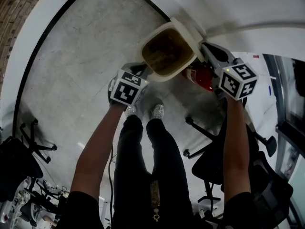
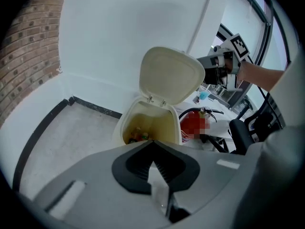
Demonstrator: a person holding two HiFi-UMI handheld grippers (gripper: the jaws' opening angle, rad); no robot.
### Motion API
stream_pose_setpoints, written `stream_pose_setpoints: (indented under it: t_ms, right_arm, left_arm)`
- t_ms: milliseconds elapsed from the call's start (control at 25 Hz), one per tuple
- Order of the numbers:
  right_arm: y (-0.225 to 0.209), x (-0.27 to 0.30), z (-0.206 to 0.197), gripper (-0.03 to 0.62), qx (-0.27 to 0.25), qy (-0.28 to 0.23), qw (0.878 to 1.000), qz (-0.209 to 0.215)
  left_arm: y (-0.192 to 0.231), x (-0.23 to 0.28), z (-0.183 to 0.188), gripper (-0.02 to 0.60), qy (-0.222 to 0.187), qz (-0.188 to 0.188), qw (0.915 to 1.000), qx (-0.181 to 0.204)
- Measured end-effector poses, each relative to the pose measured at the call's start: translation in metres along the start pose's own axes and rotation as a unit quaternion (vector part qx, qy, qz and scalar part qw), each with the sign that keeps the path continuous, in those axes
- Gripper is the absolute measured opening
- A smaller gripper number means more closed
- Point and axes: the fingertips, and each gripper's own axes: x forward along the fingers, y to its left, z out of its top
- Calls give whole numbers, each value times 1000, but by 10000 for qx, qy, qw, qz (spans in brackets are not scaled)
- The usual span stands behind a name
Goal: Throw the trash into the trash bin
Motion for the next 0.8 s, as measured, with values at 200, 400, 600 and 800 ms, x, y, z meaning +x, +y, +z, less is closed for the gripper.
stream_pose_setpoints:
  t_ms: [200,400,600,800]
  right_arm:
    - [36,26,-35,2,64,269,9987,421]
    - [60,58,-72,2,25,595,9964,598]
    - [78,91,-112,2,-309,975,9937,449]
    - [81,112,-136,2,-460,1189,9914,287]
  left_arm:
    - [0,-2,-10,6,50,20,10000,-19]
    - [5,-1,-20,6,69,57,9999,-69]
    - [7,2,-35,6,137,20,9997,-185]
    - [8,5,-38,6,114,-23,9996,-261]
